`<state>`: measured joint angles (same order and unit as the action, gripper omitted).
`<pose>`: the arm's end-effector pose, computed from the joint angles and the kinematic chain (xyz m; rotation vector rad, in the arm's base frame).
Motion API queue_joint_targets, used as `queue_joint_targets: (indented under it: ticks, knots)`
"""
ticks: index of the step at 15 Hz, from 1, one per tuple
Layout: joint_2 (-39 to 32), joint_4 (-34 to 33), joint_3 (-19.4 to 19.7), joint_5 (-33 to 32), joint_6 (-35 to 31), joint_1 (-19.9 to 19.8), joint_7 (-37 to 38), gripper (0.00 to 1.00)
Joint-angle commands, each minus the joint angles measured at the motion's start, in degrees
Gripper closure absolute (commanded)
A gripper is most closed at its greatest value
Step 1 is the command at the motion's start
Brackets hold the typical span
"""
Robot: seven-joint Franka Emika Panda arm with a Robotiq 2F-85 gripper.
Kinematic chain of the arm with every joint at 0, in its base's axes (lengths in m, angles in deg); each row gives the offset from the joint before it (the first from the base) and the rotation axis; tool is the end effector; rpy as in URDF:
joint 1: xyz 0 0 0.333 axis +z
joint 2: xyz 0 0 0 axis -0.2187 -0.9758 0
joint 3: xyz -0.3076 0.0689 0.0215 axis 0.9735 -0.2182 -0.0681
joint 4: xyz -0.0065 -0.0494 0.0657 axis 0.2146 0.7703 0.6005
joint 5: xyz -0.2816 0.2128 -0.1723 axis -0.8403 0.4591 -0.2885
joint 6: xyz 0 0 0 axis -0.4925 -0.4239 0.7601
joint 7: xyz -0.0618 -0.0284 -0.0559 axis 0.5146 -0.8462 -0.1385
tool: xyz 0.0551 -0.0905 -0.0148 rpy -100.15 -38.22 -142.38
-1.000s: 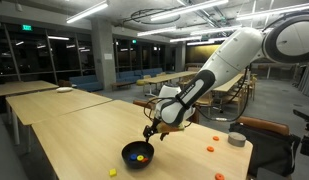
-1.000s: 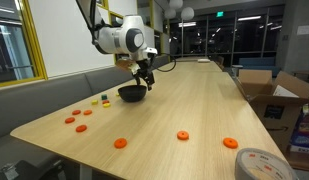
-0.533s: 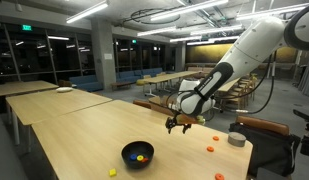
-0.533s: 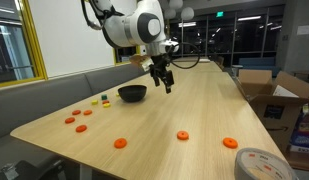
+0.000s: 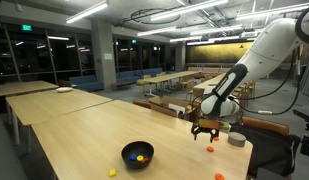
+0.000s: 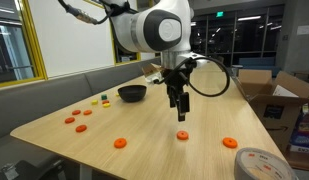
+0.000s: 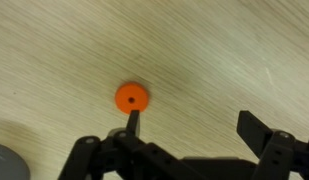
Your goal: Put the blue, yellow and three orange squares inside the building.
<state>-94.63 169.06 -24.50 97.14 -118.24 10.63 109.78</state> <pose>0.4642 -0.1280 0.2383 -2.7639 1.3845 -0.1434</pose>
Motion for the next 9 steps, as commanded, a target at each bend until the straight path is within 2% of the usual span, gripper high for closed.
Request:
queue_joint_targets:
  ticks: [1, 9]
  knots:
    - [1.8, 3.4, -0.5, 4.7, 0.2, -3.4, -2.2, 0.0]
    - [-1.5, 2.2, -1.2, 12.0, 2.9, -8.2, -8.9, 0.0]
